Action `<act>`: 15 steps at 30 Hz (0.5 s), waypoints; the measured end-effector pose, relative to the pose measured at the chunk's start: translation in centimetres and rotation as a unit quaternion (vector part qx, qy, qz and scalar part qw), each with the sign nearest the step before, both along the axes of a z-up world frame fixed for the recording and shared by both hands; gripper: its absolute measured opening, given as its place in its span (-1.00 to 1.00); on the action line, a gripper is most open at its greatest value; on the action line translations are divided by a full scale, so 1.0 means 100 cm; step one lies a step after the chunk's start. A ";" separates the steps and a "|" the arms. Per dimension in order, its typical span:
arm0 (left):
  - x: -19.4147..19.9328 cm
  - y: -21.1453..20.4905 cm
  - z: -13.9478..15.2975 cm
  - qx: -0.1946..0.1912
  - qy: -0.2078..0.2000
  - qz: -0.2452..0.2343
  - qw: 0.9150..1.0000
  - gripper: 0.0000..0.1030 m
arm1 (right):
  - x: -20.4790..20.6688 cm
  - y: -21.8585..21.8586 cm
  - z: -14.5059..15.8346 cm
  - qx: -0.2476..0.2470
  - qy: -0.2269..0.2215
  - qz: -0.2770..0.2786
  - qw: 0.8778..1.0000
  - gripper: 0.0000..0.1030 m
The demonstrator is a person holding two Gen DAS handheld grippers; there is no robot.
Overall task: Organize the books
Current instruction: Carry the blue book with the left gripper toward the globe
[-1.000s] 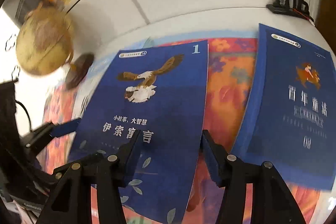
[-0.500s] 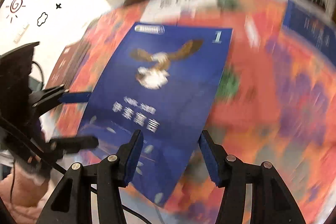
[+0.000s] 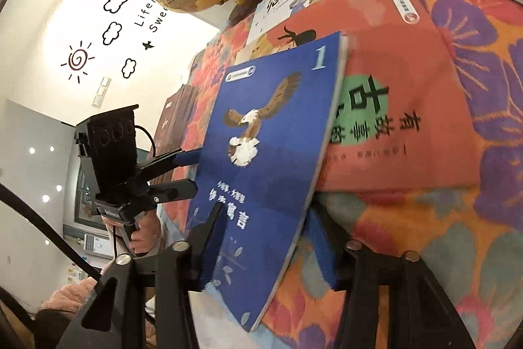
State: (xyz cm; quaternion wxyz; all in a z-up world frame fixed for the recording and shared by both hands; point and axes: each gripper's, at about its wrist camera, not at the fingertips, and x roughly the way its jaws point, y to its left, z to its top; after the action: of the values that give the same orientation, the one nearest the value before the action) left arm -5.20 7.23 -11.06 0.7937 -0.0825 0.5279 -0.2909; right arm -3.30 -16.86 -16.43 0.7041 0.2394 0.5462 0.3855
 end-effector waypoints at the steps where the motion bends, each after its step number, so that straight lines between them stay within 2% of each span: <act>1: -0.002 0.000 0.001 0.013 -0.003 0.003 1.000 0.37 | -0.001 0.002 0.001 -0.007 -0.006 -0.004 1.000 -0.22; 2: 0.000 -0.001 0.001 0.028 -0.007 0.007 1.000 0.20 | -0.002 0.006 0.002 -0.023 -0.017 -0.010 1.000 -0.34; 3: -0.002 0.001 0.001 0.043 -0.012 0.015 0.999 0.12 | -0.011 0.000 0.004 -0.031 -0.024 -0.013 0.999 -0.39; 4: -0.003 0.002 0.001 0.053 -0.017 0.024 0.998 -0.06 | -0.012 0.002 0.005 -0.041 -0.033 -0.016 0.999 -0.39; 8: 0.001 0.009 -0.001 0.050 -0.015 0.042 0.998 -0.12 | -0.019 0.011 0.014 -0.092 -0.061 -0.019 0.994 -0.39; 15: -0.002 0.007 0.000 0.066 -0.034 0.054 0.996 -0.11 | -0.028 0.034 0.028 -0.187 -0.098 -0.035 0.977 -0.39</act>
State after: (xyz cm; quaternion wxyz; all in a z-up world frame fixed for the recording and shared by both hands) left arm -5.40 7.91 -11.06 0.8295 -0.0485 0.5135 -0.2143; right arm -6.13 -13.45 -13.59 0.7994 0.0832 0.5285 0.2735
